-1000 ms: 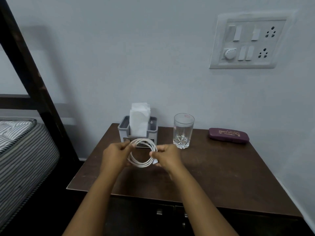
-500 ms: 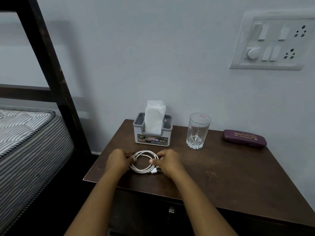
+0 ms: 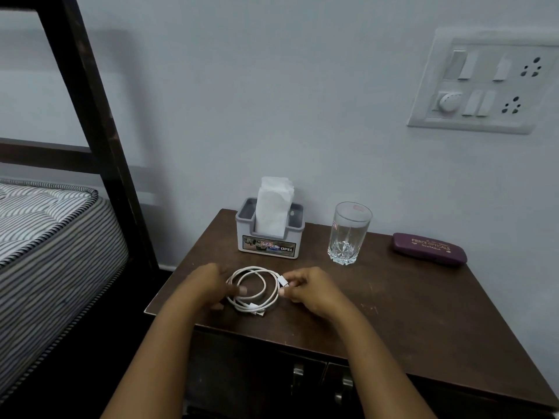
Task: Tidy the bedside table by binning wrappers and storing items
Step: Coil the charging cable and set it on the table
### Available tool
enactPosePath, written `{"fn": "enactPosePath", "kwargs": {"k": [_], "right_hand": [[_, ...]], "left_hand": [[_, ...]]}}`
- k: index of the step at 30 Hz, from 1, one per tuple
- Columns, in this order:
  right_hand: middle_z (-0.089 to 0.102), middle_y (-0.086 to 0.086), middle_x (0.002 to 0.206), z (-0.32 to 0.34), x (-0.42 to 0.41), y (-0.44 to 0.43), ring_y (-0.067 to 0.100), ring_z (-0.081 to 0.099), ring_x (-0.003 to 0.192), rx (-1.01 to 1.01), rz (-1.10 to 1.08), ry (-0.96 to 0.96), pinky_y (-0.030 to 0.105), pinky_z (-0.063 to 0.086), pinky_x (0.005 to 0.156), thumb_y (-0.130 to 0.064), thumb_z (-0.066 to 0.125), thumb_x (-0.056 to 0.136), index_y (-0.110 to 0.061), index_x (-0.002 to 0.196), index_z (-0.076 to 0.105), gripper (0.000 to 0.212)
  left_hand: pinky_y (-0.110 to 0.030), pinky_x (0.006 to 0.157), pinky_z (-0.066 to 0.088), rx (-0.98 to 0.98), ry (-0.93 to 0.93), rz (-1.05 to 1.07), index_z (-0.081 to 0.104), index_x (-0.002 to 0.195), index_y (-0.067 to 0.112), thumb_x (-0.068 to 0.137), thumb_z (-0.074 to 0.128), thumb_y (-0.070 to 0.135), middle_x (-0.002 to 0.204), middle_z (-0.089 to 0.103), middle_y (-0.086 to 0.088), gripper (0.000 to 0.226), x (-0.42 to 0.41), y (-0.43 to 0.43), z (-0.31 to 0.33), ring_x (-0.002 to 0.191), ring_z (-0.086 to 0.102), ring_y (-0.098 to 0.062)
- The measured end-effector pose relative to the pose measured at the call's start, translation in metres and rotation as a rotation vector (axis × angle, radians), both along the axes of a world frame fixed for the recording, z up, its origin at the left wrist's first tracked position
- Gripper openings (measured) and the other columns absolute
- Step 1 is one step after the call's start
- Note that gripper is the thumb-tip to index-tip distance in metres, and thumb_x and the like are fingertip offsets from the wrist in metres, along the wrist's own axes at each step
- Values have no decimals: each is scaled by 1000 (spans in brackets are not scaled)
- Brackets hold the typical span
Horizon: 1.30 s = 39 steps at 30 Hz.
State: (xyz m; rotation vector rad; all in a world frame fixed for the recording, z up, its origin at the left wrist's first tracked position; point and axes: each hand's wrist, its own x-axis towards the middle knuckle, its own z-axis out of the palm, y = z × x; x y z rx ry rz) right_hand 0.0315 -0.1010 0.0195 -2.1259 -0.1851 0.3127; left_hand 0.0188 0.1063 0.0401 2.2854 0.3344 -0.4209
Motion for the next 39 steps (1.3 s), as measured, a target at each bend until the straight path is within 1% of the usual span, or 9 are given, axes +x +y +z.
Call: {"fn": "enactPosePath", "kwargs": {"k": [4,11,17,20,23,27,31,35,39], "right_hand": [[58,-2,80,-2,1,0,8,50,70,-69,47,-24,21,40,70,-6,72,77,-19,107,71,33],[54,-5,59,-3,1,13,6,47,52,-95,-63,-91,19,41,55,-7,74,74,-12,94,73,21],[55,-7,62,-4,-2,14,4,47,53,-82,-68,-88,18,40,56,-10,76,74,-15,96,73,23],[53,-6,71,-2,-2,12,8,50,63,-107,-40,-68,20,41,61,-10,76,75,-11,111,68,36],[52,-4,77,-2,1,-1,9,50,67,7,-112,24,17,41,62,-5,72,79,-3,124,57,47],[60,12,114,-5,9,-19,15,56,94,253,-377,-21,21,42,85,0,59,88,-1,134,47,48],[39,8,148,-10,20,-8,20,41,133,322,-396,-52,19,31,99,5,43,94,-8,146,26,57],[47,11,142,-17,36,11,22,51,123,119,-340,-198,22,35,103,4,41,89,-13,145,32,59],[64,11,121,-22,49,19,14,56,92,89,-348,-286,22,44,89,4,41,84,-17,138,46,58]], "left_hand": [[-35,86,53,249,9,-200,61,113,13,47,87,40,119,61,-9,76,2,1,-1,103,59,-23],[-31,96,41,363,-30,-178,57,117,17,38,86,50,142,40,-18,91,4,-9,-10,122,42,-28],[-38,105,37,386,6,-160,46,134,21,44,86,50,148,32,-14,102,5,-1,-11,130,33,-31],[-43,114,24,337,41,-138,17,149,23,53,83,54,156,9,-15,121,-1,-2,-5,141,15,-35],[-43,114,15,309,-49,-56,8,151,19,74,62,62,156,7,-15,103,-6,-5,5,143,8,-36],[-46,113,25,-31,-355,202,33,145,13,89,37,61,152,31,-14,74,17,-10,1,139,28,-32],[-49,111,30,-360,-410,424,45,137,15,92,26,61,144,43,-16,67,42,-17,-7,132,39,-34],[-44,111,31,-476,-396,438,54,130,11,90,20,67,134,55,-12,77,55,-13,-21,125,49,-28],[-39,108,33,-524,-392,322,55,129,9,96,17,57,129,59,-13,69,62,-21,-17,121,54,-25]]}}
